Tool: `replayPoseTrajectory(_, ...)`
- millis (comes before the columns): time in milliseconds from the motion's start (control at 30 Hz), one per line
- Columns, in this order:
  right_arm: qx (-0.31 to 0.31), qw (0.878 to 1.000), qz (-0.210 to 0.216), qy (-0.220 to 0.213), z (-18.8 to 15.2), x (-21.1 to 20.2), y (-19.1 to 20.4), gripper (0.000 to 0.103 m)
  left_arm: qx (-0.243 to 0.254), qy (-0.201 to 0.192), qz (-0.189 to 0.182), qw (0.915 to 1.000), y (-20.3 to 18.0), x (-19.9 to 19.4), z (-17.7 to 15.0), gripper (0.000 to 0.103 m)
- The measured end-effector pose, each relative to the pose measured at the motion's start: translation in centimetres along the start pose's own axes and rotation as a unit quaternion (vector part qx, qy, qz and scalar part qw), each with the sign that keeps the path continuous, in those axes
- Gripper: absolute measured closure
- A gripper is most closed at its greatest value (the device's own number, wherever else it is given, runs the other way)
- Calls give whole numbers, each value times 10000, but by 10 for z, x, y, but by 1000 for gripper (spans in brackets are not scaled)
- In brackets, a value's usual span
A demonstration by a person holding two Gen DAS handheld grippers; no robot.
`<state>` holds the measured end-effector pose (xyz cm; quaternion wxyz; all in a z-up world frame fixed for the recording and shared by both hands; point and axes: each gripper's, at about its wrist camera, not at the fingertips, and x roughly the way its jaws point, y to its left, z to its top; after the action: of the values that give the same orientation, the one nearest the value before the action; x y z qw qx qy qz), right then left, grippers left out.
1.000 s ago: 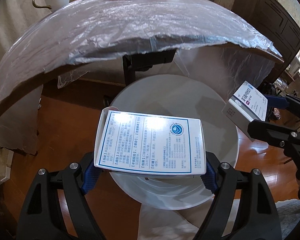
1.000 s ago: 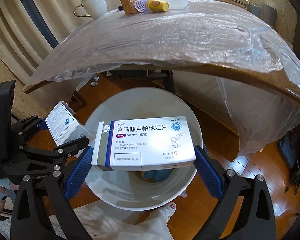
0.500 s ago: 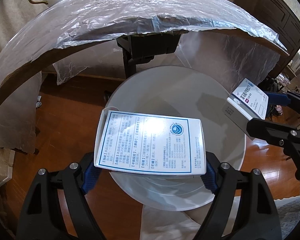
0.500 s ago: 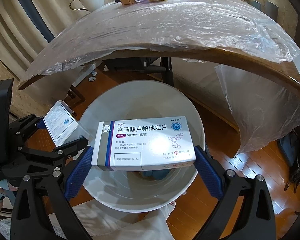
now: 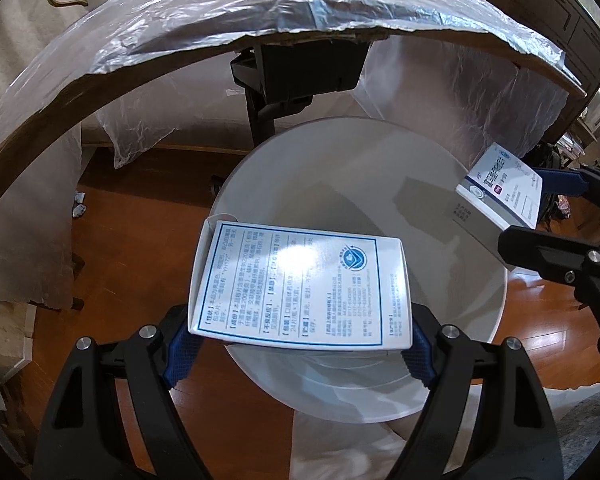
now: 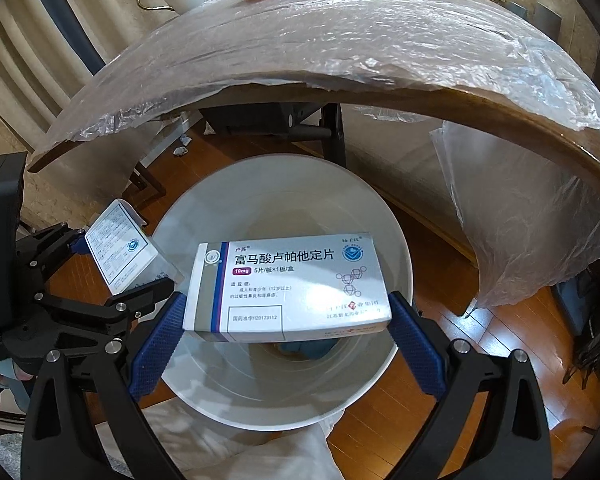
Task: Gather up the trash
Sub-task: 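Carry the leaflet and medicine box over the white bin with both tools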
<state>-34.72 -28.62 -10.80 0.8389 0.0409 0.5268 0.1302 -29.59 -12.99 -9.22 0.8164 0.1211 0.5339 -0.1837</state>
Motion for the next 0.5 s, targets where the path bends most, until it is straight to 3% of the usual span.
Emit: replayPoseTrajectory(500, -235, 9995, -192, 48, 4, 12, 5, 7, 165, 124, 105, 9997, 2, 12, -1, 20)
